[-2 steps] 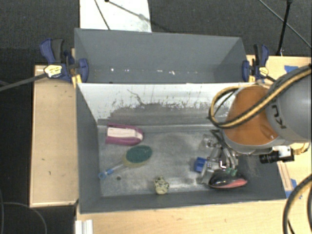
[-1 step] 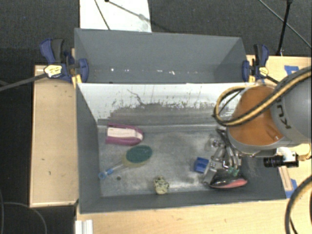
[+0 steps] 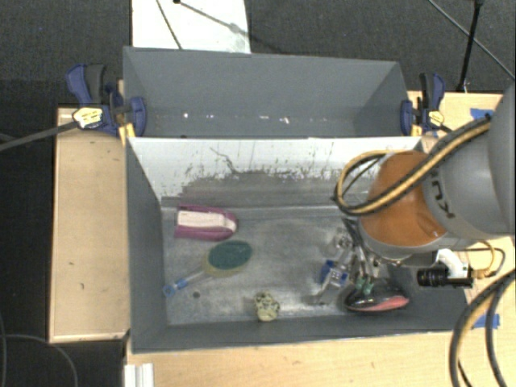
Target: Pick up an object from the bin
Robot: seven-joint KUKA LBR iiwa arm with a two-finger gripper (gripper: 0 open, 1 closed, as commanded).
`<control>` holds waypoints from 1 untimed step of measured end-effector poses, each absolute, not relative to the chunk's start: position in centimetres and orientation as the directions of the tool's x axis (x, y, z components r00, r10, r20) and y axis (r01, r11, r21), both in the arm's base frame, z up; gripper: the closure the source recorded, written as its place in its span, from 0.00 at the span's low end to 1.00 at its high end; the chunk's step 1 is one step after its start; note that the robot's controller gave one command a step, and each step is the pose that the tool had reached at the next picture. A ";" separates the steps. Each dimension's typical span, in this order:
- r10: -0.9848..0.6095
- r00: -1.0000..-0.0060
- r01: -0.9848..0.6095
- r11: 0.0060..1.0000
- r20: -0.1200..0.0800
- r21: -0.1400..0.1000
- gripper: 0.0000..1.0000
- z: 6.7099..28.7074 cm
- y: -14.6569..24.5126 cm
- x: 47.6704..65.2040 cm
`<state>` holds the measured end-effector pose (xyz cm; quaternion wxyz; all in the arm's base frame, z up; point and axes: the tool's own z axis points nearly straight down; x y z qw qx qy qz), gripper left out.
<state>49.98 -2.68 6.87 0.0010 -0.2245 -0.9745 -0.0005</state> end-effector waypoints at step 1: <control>0.525 -0.851 0.525 0.851 0.003 -0.001 0.00 7.0 -3.8 49.5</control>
Offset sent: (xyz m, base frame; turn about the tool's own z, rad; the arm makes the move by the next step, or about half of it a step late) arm -0.0050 -0.0113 0.0013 0.1013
